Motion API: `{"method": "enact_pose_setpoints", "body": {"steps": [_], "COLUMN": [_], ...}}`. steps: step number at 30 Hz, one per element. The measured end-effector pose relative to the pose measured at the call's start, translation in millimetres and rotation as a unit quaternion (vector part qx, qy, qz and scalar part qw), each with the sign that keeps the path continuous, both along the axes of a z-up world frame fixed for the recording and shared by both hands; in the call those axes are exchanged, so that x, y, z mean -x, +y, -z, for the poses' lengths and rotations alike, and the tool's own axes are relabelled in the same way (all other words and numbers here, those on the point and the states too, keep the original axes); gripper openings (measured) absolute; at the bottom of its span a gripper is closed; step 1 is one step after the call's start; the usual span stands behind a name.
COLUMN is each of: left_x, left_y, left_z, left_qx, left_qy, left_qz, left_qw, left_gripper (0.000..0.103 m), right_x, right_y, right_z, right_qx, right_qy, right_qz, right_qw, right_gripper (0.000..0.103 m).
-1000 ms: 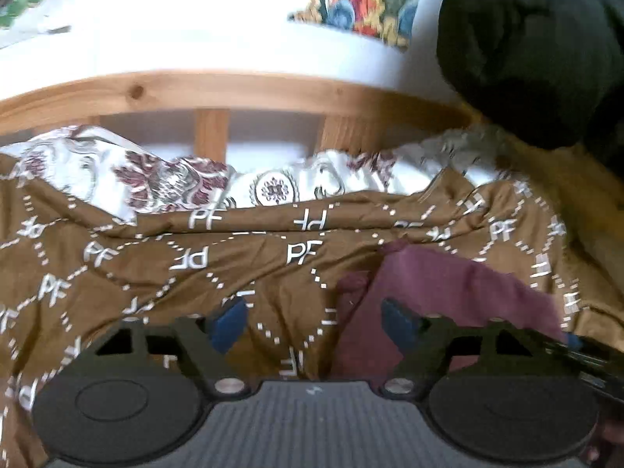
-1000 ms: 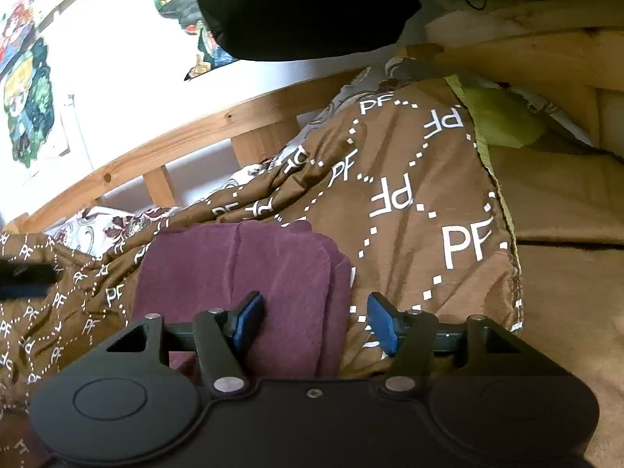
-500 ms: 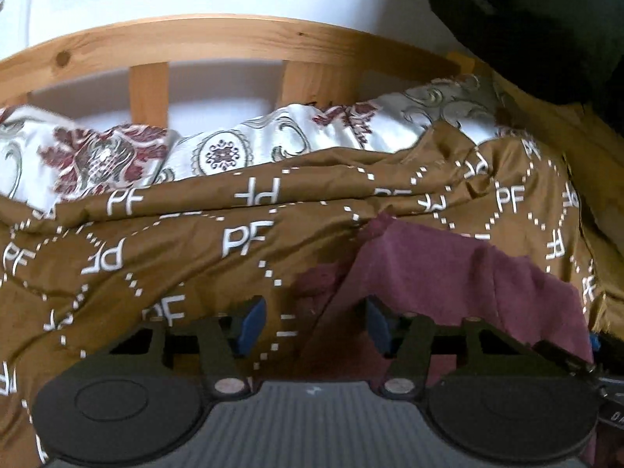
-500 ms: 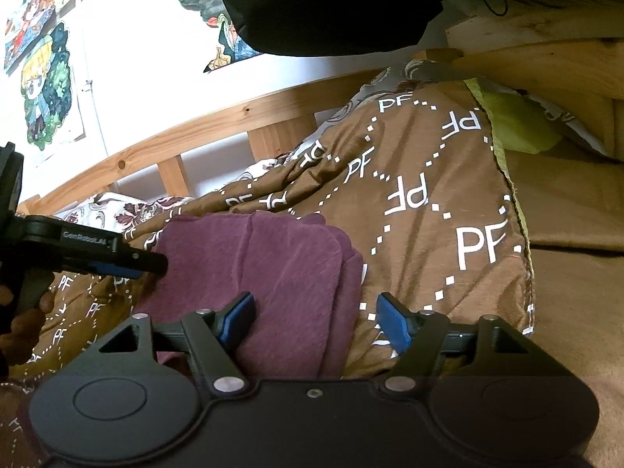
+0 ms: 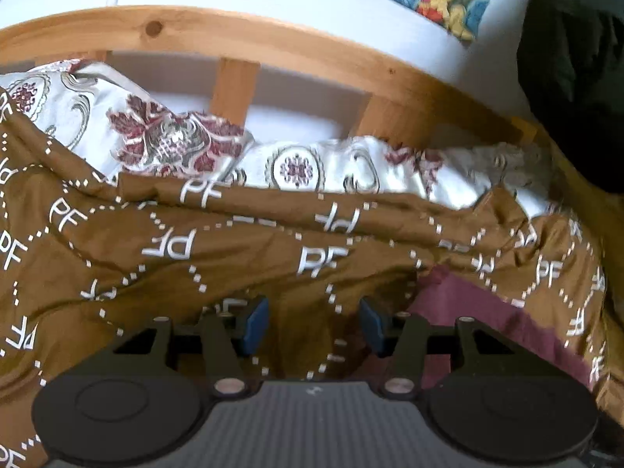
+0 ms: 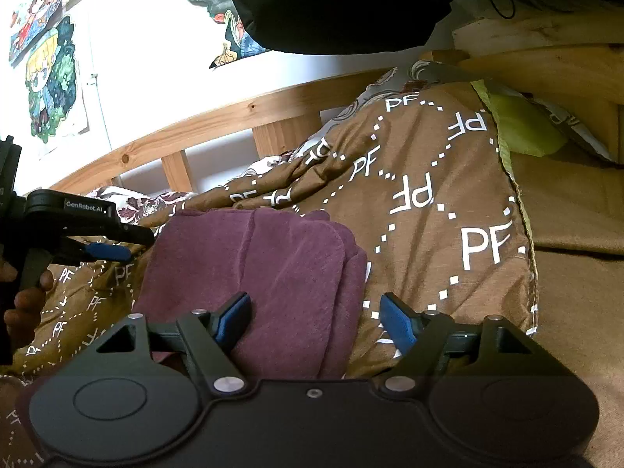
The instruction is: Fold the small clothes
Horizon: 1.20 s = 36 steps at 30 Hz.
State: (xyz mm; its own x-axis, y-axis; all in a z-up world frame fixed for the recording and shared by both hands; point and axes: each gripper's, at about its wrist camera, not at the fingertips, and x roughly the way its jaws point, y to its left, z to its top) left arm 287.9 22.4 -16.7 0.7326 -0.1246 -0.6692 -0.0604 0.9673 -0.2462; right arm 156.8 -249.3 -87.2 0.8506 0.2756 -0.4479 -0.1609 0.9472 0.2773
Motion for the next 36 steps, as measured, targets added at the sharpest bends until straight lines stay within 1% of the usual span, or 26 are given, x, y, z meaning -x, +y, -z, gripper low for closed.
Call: {"method": "enact_pose_setpoints", "body": {"steps": [3, 14, 18, 19, 20, 21, 22, 23, 25, 28, 30, 31, 34, 36], "left_x": [6.2, 13.5, 7.8, 6.2, 4.7, 3.3, 2.1, 2.1, 2.6, 4.3, 5.7, 5.9, 1.7, 0.8], "left_y": [-5.5, -36.2, -39.1, -39.7, -41.5, -43.7, -46.6, -49.0, -48.2, -35.4, -25.9, -19.0, 2.6, 5.4], "left_z": [3.9, 12.1, 13.0, 12.8, 12.5, 12.3, 11.7, 10.8, 9.6, 5.8, 2.1, 0.1, -1.3, 1.6], "left_qx": [-0.002, -0.044, -0.038, -0.036, -0.040, -0.045, -0.050, -0.058, -0.058, -0.042, -0.042, -0.041, -0.005, -0.007], "left_qy": [-0.003, 0.002, 0.011, 0.011, 0.012, 0.013, 0.014, 0.015, 0.015, 0.012, 0.007, 0.003, 0.010, 0.013], "left_qz": [0.019, 0.072, 0.076, 0.077, 0.079, 0.087, 0.097, 0.096, 0.094, 0.082, 0.071, 0.059, 0.043, 0.043], "left_qw": [0.9998, 0.9964, 0.9963, 0.9963, 0.9960, 0.9951, 0.9939, 0.9935, 0.9938, 0.9957, 0.9966, 0.9975, 0.9990, 0.9990], "left_gripper": [0.055, 0.055, 0.055, 0.054, 0.051, 0.033, 0.021, 0.020, 0.012, 0.004, 0.003, 0.002, 0.002, 0.002], "right_x": [0.0, 0.1, 0.1, 0.1, 0.0, 0.0, 0.1, 0.1, 0.3, 0.3, 0.3, 0.4, 0.9, 0.9], "right_y": [-0.1, 0.3, 0.5, 0.5, 0.6, 0.6, 0.6, 0.5, 0.3, 0.7, 1.2, 1.4, 1.7, 2.4], "right_z": [0.0, 0.0, 0.0, 0.0, 0.0, 0.0, 0.0, 0.0, -0.1, 0.0, 0.3, 0.5, 0.7, 1.0], "right_qx": [0.000, 0.000, 0.000, 0.000, 0.000, 0.000, 0.000, 0.000, 0.000, 0.001, 0.002, 0.002, 0.002, 0.003], "right_qy": [0.000, 0.000, 0.000, 0.000, 0.000, 0.000, 0.000, 0.000, 0.000, 0.000, 0.000, 0.000, 0.000, 0.000], "right_qz": [0.000, 0.000, 0.000, 0.000, 0.000, 0.000, 0.000, 0.000, 0.000, -0.001, -0.001, -0.002, -0.002, -0.002], "right_qw": [1.000, 1.000, 1.000, 1.000, 1.000, 1.000, 1.000, 1.000, 1.000, 1.000, 1.000, 1.000, 1.000, 1.000], "right_gripper": [0.076, 0.076, 0.077, 0.077, 0.077, 0.077, 0.077, 0.077, 0.077, 0.077, 0.078, 0.078, 0.078, 0.078]}}
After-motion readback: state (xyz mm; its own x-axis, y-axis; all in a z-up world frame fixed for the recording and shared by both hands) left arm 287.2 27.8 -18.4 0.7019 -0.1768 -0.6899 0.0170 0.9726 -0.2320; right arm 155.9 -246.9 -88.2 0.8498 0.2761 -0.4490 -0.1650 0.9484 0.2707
